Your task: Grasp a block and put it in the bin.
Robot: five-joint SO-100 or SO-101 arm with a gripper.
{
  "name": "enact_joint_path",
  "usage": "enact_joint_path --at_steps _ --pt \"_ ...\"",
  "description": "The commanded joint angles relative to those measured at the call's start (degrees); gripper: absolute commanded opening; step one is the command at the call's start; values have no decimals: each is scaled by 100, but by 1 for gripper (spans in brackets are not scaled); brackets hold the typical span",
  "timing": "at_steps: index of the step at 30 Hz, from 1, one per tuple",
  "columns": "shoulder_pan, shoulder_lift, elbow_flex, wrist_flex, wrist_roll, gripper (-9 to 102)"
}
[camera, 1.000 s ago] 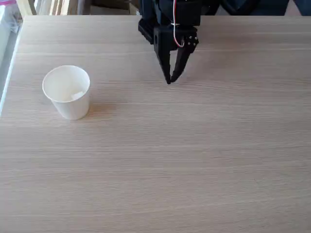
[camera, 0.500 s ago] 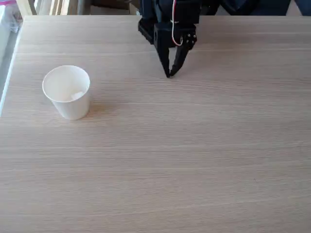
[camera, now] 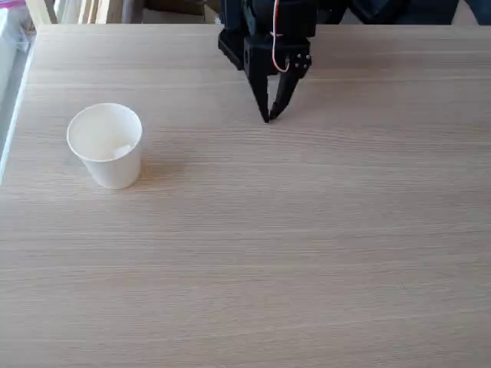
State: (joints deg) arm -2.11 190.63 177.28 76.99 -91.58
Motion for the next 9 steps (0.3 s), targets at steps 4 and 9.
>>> enact_joint_path --at_steps 4,9 --pt "-53 26 70 18 0 0" --pt "-79 26 70 18 0 0"
